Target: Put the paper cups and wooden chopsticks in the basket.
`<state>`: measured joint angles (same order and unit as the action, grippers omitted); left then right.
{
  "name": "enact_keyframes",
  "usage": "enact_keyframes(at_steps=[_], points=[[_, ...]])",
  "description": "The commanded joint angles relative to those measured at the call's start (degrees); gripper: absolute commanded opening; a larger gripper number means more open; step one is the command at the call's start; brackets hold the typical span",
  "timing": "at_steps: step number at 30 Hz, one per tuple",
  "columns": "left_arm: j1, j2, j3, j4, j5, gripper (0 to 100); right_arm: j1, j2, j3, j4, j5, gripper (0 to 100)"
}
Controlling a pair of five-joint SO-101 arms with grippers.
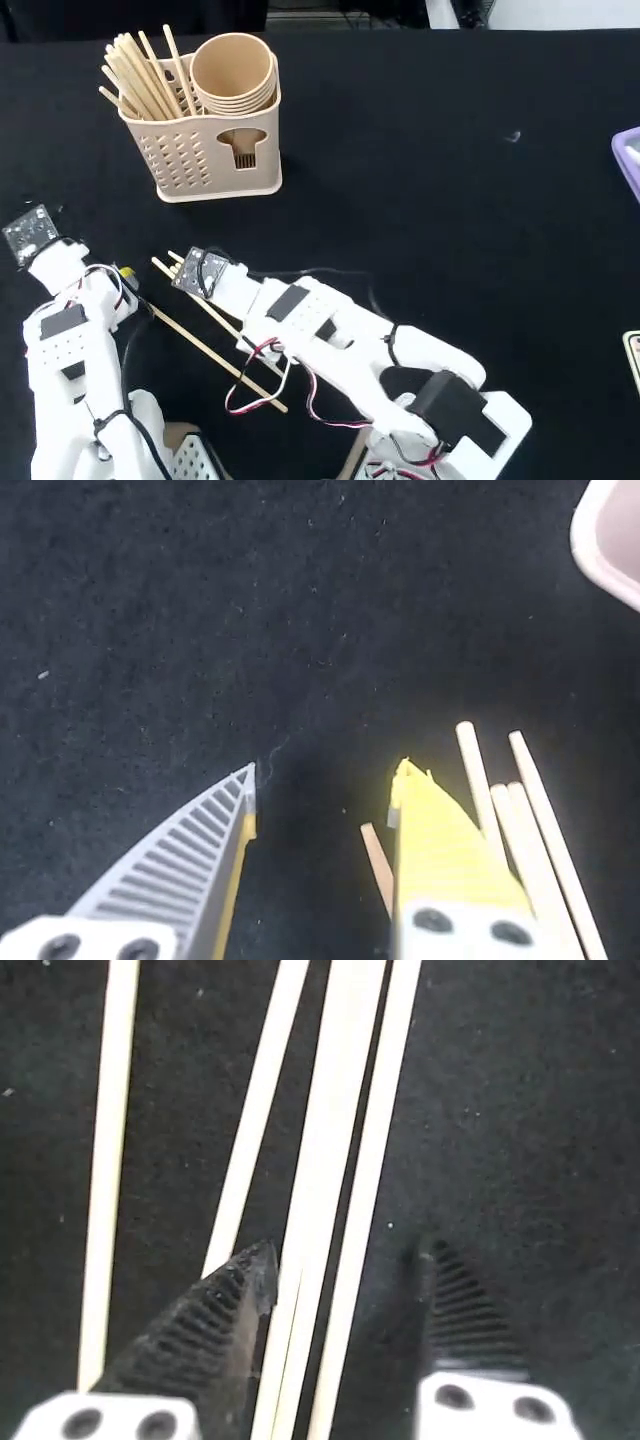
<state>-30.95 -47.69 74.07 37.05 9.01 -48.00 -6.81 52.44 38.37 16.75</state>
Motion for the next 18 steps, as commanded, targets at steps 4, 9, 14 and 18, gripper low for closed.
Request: enact_keyframes(at_steps=[4, 9, 14, 18], points=[[-0.31, -1.23, -0.22, -1.58, 1.93, 21, -0.26, 0.22, -2.15, 0.35, 0.53, 2.6], [-0.31, -1.23, -0.04, -1.76, 3.34, 21, 2.11, -1.36, -2.24, 2.55, 1.93, 1.1], [-0.31, -1.23, 0.04, -1.76, 3.43, 21, 5.80, -11.47, 0.57, 5.71, 4.57, 1.1], [-0.04, -1.23, -0.04, -1.85, 3.52, 21, 10.11, -18.51, 4.44, 5.45, 5.10, 1.1]])
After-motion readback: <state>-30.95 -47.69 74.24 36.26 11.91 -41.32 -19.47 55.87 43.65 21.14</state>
